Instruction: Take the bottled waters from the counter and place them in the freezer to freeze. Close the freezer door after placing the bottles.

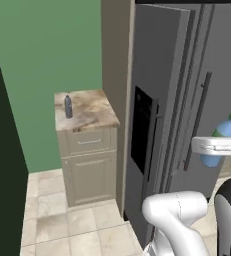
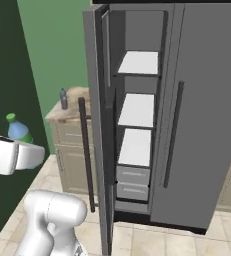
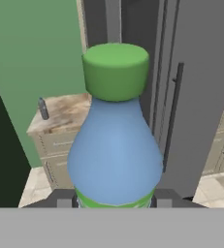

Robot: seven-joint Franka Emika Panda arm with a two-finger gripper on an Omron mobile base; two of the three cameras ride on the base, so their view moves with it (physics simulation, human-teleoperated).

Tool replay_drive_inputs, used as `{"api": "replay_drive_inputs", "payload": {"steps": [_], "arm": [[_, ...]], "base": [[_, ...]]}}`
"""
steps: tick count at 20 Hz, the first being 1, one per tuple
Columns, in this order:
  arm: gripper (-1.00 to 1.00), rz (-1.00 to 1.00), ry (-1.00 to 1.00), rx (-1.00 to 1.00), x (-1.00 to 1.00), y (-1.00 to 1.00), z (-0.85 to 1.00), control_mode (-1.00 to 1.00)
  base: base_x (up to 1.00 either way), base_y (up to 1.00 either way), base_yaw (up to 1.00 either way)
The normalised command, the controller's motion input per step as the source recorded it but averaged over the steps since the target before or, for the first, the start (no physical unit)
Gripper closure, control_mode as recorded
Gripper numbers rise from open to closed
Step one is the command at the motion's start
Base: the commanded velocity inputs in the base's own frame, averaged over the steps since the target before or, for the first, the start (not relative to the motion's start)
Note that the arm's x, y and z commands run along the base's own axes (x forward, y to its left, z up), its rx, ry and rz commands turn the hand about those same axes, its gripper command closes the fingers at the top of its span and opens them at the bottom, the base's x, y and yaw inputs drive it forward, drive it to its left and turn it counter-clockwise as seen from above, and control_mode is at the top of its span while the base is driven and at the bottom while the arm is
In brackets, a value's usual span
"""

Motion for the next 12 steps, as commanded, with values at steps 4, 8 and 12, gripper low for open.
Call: {"api": "replay_drive_inputs", "payload": {"steps": [4,8,12], "arm": [[1.00,0.00,0.00,0.00,0.00,0.00,0.00,1.00],[1.00,0.00,0.00,0.00,0.00,0.00,0.00,1.00],[1.00,0.00,0.00,0.00,0.00,0.00,0.00,1.00]], "base": [[0.00,-0.55,0.09],[0.11,-0.51,0.15],[0.20,-0.60,0.18]]}}
